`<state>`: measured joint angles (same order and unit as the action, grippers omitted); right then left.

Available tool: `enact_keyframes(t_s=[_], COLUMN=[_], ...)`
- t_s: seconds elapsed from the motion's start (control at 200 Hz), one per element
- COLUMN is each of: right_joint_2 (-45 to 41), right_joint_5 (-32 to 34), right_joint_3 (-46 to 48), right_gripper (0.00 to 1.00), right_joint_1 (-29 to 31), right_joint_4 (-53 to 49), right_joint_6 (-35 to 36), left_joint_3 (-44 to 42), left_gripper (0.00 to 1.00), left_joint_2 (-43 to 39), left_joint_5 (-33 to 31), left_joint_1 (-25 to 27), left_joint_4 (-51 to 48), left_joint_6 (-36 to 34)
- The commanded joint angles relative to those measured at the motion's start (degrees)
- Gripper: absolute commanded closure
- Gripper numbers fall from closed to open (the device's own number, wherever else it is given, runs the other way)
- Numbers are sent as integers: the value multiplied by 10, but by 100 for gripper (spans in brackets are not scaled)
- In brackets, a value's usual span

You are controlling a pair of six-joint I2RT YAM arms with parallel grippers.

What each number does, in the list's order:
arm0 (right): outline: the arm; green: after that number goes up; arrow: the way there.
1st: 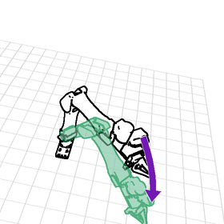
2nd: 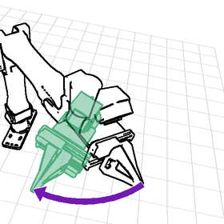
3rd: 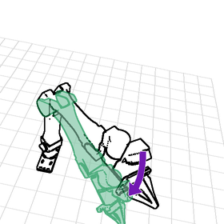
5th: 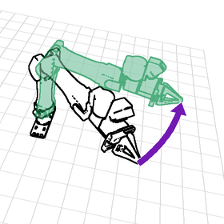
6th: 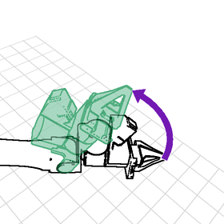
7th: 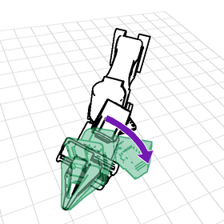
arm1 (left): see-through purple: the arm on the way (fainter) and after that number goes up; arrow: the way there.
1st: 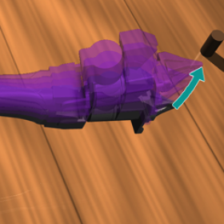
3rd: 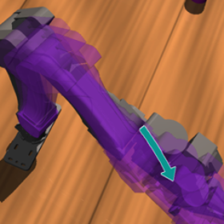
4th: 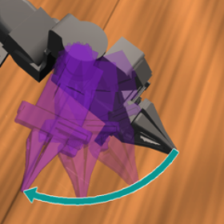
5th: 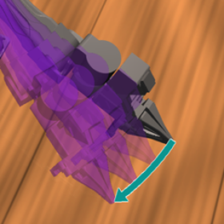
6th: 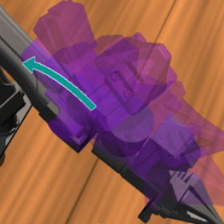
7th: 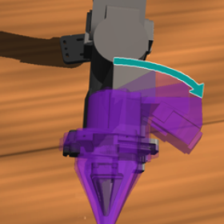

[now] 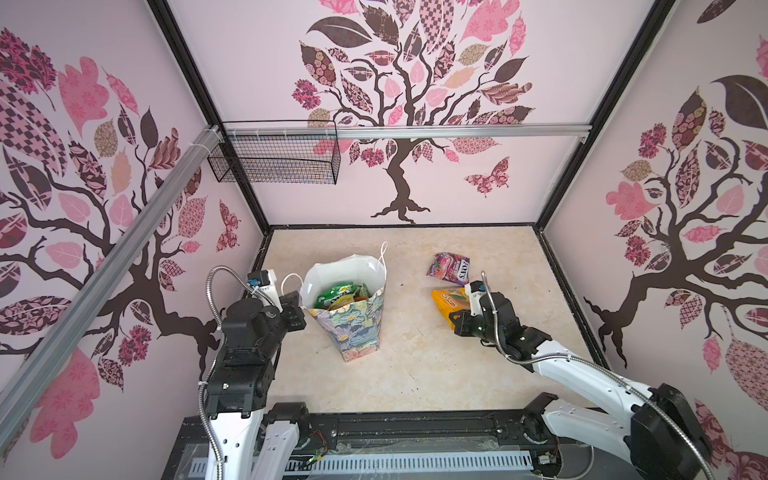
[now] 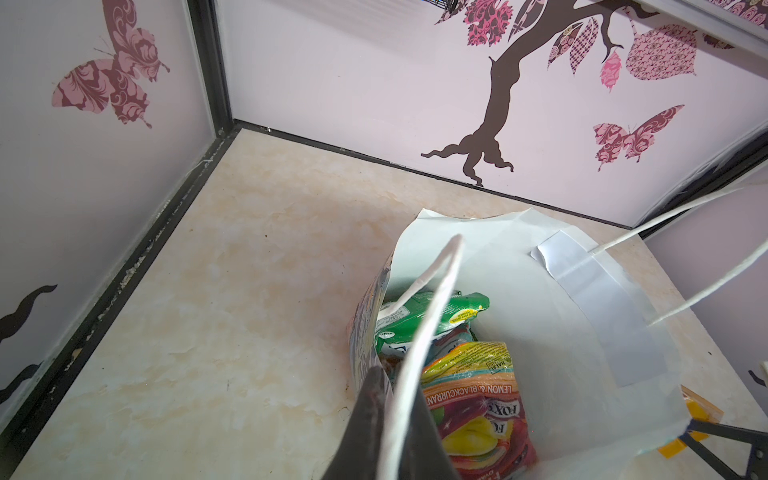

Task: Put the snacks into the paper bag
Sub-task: 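Close the right gripper on the mango bag edge and lift it, then carry the yellow mango bag with the right gripper toward the paper bag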

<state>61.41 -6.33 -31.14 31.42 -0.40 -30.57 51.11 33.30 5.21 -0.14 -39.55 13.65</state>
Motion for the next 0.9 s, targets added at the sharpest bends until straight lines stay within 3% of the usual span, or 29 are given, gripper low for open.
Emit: enact_keyframes(t_s=[0.0, 0.4, 0.895], right_joint_2=[-28, -49, -52], right_joint_5=[-16, -57, -61], right_joint_3=[-45, -83, -233], right_gripper=[100, 100, 100], right_joint_1=[0, 20, 92], right_joint_4=[-19, -56, -121], right_joint_6=[24, 36, 88], left_joint_3=[-1, -2, -3], left_gripper=[89, 89, 89], left_joint_2=[-4, -9, -11], left_joint_5=[-1, 2, -2], left_joint_1=[-4, -3, -3], left_joint_4=[6, 9, 10], left_joint_6=[-4, -1, -3])
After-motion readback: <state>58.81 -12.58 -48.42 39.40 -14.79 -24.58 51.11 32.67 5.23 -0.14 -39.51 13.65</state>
